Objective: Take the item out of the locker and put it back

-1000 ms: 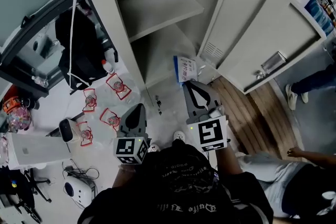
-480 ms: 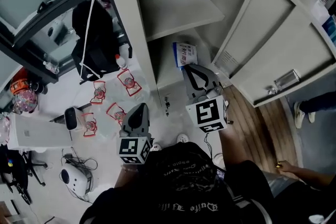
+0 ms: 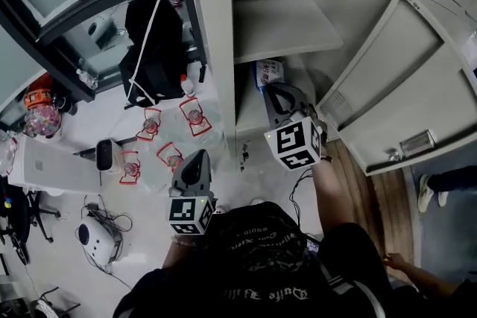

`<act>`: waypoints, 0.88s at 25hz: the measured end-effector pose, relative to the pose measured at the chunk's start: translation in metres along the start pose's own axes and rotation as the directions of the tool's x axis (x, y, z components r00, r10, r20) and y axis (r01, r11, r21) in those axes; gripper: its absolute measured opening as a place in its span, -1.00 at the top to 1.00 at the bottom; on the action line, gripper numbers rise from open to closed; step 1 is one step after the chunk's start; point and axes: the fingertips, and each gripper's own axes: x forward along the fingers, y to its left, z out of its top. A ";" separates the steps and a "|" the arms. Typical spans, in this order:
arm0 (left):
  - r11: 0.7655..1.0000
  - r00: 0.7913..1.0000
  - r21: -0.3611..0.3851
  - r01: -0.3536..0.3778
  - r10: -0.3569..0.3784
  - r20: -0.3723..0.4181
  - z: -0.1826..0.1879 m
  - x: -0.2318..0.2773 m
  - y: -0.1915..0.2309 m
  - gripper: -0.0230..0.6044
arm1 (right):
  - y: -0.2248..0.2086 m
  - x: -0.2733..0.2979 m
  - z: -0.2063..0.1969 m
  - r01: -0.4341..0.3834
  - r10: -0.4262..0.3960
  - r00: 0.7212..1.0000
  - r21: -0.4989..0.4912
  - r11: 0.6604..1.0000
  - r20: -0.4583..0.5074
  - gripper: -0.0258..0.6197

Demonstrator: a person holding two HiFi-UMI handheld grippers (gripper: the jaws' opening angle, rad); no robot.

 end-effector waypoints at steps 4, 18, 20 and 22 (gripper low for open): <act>1.000 1.000 -0.006 -0.026 0.026 -0.001 -0.001 -0.001 0.006 0.90 | 0.004 0.022 -0.010 -0.037 0.036 0.999 -0.039 0.999 -0.040 0.90; 0.997 0.997 -0.037 -0.075 0.075 -0.002 -0.006 -0.007 0.020 0.90 | 0.010 0.052 -0.042 -0.115 0.110 0.983 -0.022 0.993 -0.149 0.89; 0.996 0.997 -0.040 -0.081 0.081 -0.002 -0.006 -0.008 0.022 0.90 | 0.014 0.054 -0.045 -0.133 0.131 0.979 -0.003 0.991 -0.159 0.89; 0.995 0.996 -0.045 -0.087 0.087 -0.003 -0.007 -0.010 0.025 0.90 | 0.017 0.055 -0.047 -0.146 0.145 0.975 0.006 0.989 -0.169 0.89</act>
